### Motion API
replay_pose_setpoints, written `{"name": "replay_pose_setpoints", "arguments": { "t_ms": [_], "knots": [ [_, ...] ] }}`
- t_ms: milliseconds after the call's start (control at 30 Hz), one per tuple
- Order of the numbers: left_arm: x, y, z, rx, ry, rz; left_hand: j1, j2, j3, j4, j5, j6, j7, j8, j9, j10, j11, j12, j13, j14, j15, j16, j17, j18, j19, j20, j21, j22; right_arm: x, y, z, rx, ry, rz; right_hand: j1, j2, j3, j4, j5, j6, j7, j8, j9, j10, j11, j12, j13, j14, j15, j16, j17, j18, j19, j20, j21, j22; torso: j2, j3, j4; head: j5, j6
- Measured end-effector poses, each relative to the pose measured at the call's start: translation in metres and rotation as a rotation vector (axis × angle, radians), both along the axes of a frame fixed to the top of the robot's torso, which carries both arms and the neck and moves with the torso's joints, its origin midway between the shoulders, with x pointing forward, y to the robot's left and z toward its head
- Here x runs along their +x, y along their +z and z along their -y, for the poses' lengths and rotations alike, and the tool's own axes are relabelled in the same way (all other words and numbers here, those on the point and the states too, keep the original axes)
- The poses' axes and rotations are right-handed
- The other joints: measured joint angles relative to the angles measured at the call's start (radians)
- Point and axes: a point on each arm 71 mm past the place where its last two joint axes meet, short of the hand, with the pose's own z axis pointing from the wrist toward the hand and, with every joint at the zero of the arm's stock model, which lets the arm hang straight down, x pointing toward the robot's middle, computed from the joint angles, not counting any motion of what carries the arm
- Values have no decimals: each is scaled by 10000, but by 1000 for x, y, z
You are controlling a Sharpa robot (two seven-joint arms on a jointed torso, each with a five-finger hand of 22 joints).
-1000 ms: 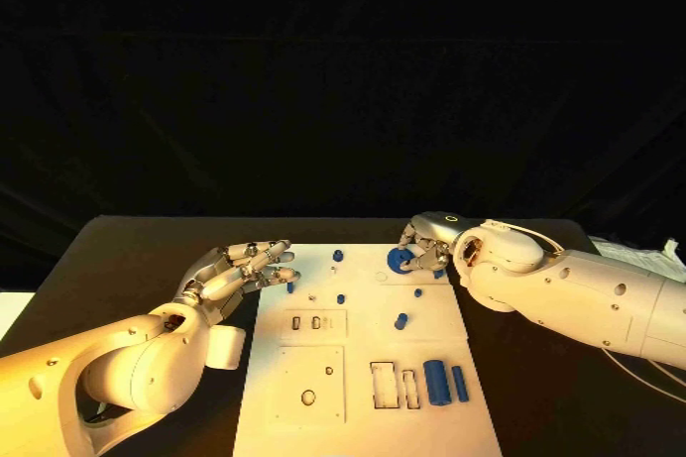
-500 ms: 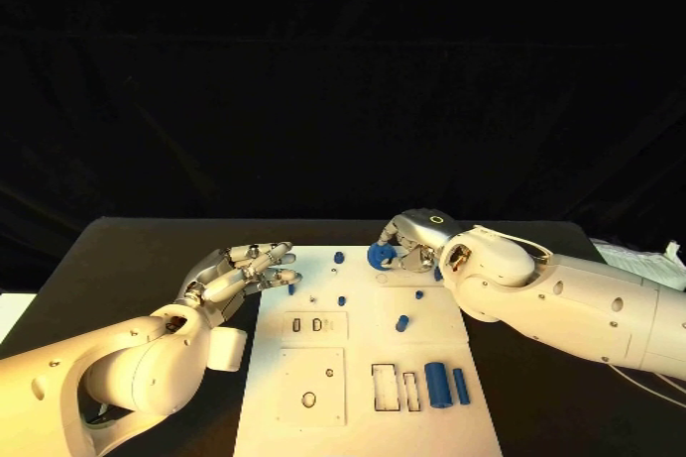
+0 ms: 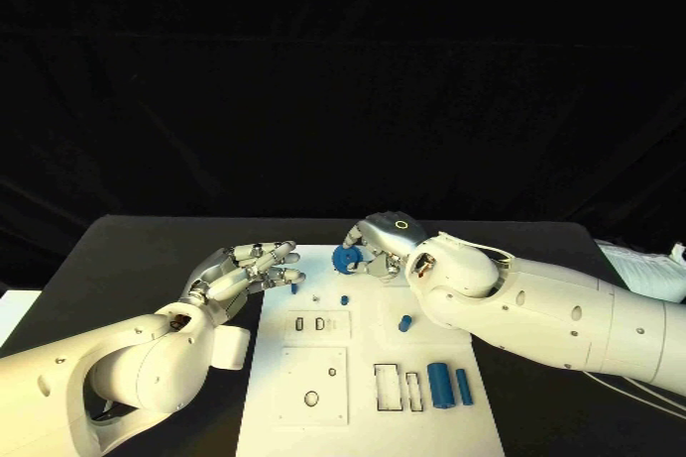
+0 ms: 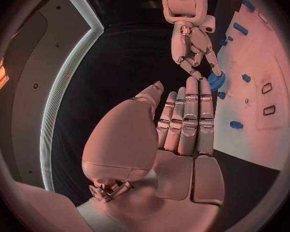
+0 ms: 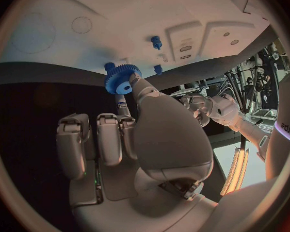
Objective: Assemble the parts on the task board
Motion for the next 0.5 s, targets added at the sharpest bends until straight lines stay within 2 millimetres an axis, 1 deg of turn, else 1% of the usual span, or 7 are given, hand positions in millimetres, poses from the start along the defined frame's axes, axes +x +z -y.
{"name": "replay_pose_setpoints", "arguments": {
  "t_ms": [200, 400, 500],
  "knots": [
    [0, 0, 0, -4, -10, -1, 0, 0, 0, 0, 0, 0, 0, 0, 0, 0, 0, 0, 0, 0, 0, 0, -1, 0, 0, 0, 0, 0, 4, -10, -9, -139, 32, -99, -1, 1, 27, -27, -2, 0, 0, 0, 0, 0, 1, 0, -1, 0, 0, 0, -1, 0, 0, 0, 0, -1, 2, -1, 3, 19, -29],
    [0, 0, 0, -5, -13, -3, 0, 0, 0, 0, 0, 0, 0, 0, 0, 0, 0, 0, 0, 0, 0, 1, -1, -1, 0, 0, 0, 0, 5, -18, -16, -275, 83, -287, -19, 19, 28, -28, -9, 0, 0, 0, 0, 2, 3, 0, -2, 0, 1, 0, -2, 0, 0, 1, 0, -2, 5, 0, -3, 66, -54],
    [0, 0, 0, -5, -14, -3, 0, 0, 0, 0, 0, 0, 0, 0, 0, 0, 0, 0, 0, 0, 0, 1, -2, 0, 0, 0, 0, 1, 5, -20, -18, -343, 106, -374, -27, 27, 57, -57, -19, 0, 0, -6, 0, 2, 3, 0, -2, 0, 1, 0, -2, 0, 0, 1, 0, -2, 6, 7, -9, 79, -76]
  ]
}}
